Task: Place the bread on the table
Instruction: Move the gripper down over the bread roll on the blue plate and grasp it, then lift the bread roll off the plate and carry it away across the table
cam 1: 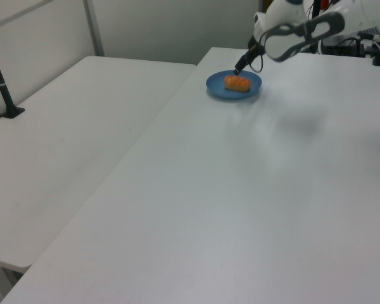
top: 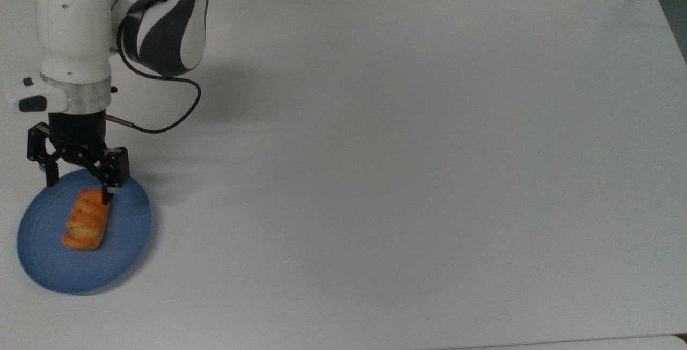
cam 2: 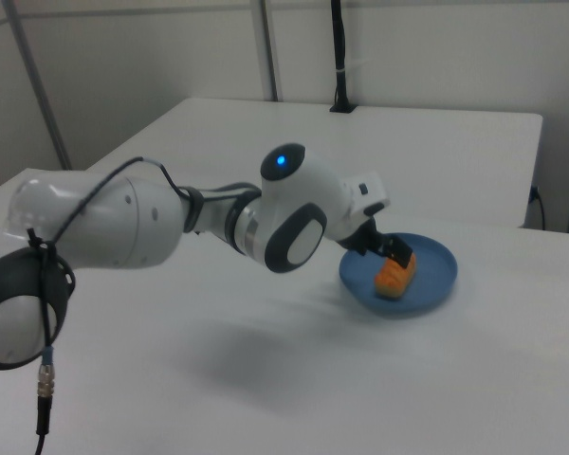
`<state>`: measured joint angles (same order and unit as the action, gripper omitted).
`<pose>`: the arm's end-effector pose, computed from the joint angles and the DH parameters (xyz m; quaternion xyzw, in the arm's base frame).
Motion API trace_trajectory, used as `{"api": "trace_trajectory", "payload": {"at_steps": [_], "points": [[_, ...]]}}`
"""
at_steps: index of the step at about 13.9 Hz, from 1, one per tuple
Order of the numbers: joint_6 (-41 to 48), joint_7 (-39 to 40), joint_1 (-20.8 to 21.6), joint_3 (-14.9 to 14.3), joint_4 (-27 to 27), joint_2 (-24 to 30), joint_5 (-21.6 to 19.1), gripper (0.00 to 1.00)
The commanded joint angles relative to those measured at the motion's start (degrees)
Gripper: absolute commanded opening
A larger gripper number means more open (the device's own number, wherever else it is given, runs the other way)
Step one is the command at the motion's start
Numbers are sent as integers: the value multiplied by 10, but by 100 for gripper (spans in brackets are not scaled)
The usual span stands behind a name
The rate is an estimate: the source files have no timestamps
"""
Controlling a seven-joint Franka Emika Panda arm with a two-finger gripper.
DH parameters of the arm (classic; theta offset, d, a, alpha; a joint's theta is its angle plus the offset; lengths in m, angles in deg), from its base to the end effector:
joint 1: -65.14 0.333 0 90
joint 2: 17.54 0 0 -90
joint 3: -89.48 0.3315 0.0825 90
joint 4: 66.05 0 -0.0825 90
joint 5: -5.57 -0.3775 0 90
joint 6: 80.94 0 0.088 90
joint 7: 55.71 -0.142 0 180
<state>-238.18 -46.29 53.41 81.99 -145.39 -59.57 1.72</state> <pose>0.7662 -0.2402 0.3379 0.9472 -0.0772 0.2977 0.0908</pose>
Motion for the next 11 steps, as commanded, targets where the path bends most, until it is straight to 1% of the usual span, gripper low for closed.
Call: {"api": "trace_trajectory", "payload": {"at_steps": [1, 3, 4, 5, 6, 8, 9, 10, 11], "points": [[-40, -17, -4, 0, 30, -49, 5, 100], [-50, -17, -5, 0, 29, -55, 5, 100], [-52, -17, -5, 0, 29, -59, 5, 88], [-52, -17, -5, 0, 27, -59, 4, 66], [-52, -16, -4, 0, 25, -59, 4, 48], [-52, -16, -3, 1, 23, -58, 5, 16], [-52, -17, -3, 2, 23, -56, 4, 10], [-51, -17, -3, 2, 18, -47, 3, 7], [-49, -17, -3, 6, 7, -20, -1, 6]]}}
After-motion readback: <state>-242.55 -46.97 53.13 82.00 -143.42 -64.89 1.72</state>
